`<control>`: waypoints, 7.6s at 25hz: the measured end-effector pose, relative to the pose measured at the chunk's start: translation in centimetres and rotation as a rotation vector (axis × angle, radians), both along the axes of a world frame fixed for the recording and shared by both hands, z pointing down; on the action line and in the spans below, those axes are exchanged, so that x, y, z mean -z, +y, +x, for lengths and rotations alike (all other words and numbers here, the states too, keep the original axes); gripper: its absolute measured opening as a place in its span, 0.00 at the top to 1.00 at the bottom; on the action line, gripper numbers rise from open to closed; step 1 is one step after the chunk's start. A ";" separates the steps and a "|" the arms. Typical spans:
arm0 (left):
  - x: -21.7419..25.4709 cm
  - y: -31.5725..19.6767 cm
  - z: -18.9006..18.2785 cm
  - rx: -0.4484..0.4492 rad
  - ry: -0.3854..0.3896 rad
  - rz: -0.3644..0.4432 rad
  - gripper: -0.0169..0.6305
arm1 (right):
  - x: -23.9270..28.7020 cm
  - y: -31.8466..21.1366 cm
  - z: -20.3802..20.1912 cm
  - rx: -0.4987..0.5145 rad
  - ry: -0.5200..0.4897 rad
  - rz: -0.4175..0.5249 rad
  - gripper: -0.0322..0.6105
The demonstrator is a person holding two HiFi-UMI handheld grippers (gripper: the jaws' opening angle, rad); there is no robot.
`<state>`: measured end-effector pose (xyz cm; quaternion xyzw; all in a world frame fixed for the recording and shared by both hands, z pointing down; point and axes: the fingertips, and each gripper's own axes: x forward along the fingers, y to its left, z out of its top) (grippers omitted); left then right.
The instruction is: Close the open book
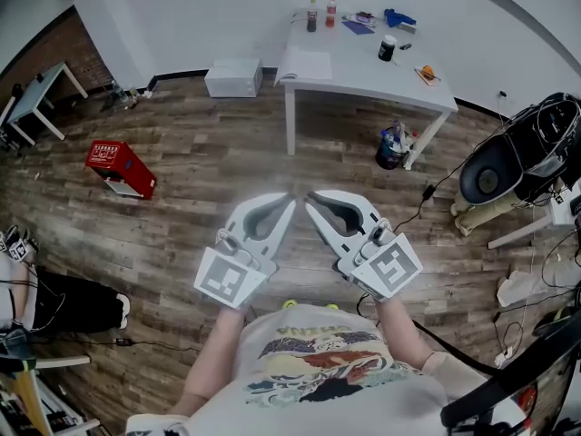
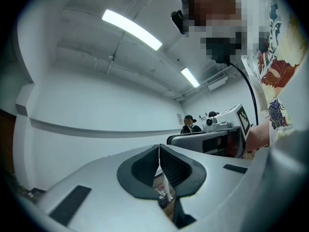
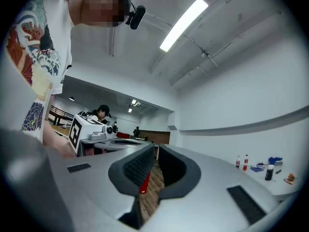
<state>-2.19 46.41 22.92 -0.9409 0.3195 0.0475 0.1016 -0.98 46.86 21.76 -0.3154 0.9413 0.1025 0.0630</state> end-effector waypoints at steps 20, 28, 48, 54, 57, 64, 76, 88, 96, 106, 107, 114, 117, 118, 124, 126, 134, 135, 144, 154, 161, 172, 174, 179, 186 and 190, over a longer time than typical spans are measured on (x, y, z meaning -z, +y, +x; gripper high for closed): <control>-2.7 1.5 -2.2 0.067 -0.041 -0.059 0.95 | -2.9 0.7 -2.6 0.052 0.047 -0.051 0.89; -5.0 1.3 -2.4 0.076 -0.020 -0.113 0.95 | -4.9 0.3 -3.4 0.085 0.036 -0.089 0.89; -3.7 -2.0 -5.6 0.082 -0.052 -0.046 0.95 | -7.0 -3.6 -5.1 -0.067 0.147 -0.135 0.89; -4.3 -3.5 -5.6 0.069 -0.039 -0.059 0.95 | -7.5 -5.0 -5.0 -0.060 0.147 -0.131 0.89; -5.5 -5.0 -5.3 0.053 -0.046 -0.085 0.95 | -8.3 -6.7 -4.7 -0.062 0.145 -0.155 0.89; -6.7 -10.9 -4.8 0.039 -0.044 -0.125 0.95 | -9.1 -13.4 -4.3 -0.051 0.138 -0.178 0.89; -8.7 -25.8 -2.5 0.091 -0.067 -0.177 0.95 | -10.8 -28.1 -2.3 0.039 0.168 -0.214 0.89; -9.8 -37.0 -0.5 0.143 -0.104 -0.154 0.95 | -11.6 -39.2 -0.4 0.070 0.145 -0.253 0.89; -11.3 -41.2 -1.2 0.146 -0.154 -0.143 0.95 | -12.4 -43.4 -0.2 0.028 0.172 -0.291 0.89; -12.4 -51.2 -3.1 0.101 -0.160 -0.175 0.95 | -13.0 -53.2 -2.6 0.005 0.182 -0.285 0.89; -12.5 -52.5 -3.5 0.095 -0.165 -0.182 0.95 | -12.9 -54.5 -3.0 -0.002 0.187 -0.288 0.89; -14.5 -61.9 -5.6 0.025 -0.275 -0.184 0.82 | -13.6 -63.8 -5.3 -0.063 0.188 -0.307 0.89; -15.0 -66.2 -6.6 0.010 -0.271 -0.191 0.79 | -14.5 -68.0 -6.0 -0.097 0.211 -0.325 0.89; -15.3 -67.4 -6.9 0.004 -0.272 -0.194 0.79 | -14.9 -69.2 -6.3 -0.107 0.219 -0.331 0.89; -17.1 -73.7 -7.8 -0.065 -0.299 -0.157 0.78 | -16.6 -76.1 -7.6 -0.163 0.238 -0.344 0.89; -17.7 -75.7 -7.8 -0.093 -0.312 -0.155 0.78 | -17.0 -78.1 -7.9 -0.172 0.241 -0.350 0.89; -22.5 -81.8 -7.0 -0.148 -0.395 -0.182 0.78 | -19.6 -84.3 -7.5 -0.189 0.329 -0.333 0.89; -23.5 -82.3 -6.9 -0.149 -0.417 -0.189 0.78 | -20.2 -84.9 -7.3 -0.194 0.330 -0.350 0.89; -29.9 -88.3 -6.8 -0.056 -0.426 -0.229 0.77 | -25.8 -89.6 -6.3 -0.161 0.361 -0.359 0.89; -40.5 -91.5 -6.6 -0.031 -0.477 -0.276 0.72 | -34.0 -92.9 -5.3 -0.155 0.327 -0.375 0.89; -47.9 -93.9 -5.0 0.023 -0.482 -0.270 0.71 | -39.8 -94.1 -4.3 -0.177 0.287 -0.426 0.76; -55.1 -97.4 -3.5 0.125 -0.445 -0.269 0.71 | -44.8 -96.0 -3.1 -0.183 0.290 -0.403 0.76; -56.0 -97.9 -3.2 0.147 -0.441 -0.281 0.71 | -45.5 -96.0 -3.0 -0.179 0.288 -0.411 0.76; -56.9 -99.8 -3.1 0.224 -0.423 -0.326 0.71 | -46.1 -95.9 -2.3 -0.167 0.304 -0.416 0.76; -54.1 -100.7 -4.6 0.293 -0.372 -0.315 0.80 | -45.2 -96.0 -1.0 -0.170 0.317 -0.427 0.76; -52.6 -100.4 -5.0 0.298 -0.374 -0.307 0.83 | -44.4 -96.1 -0.8 -0.165 0.321 -0.427 0.76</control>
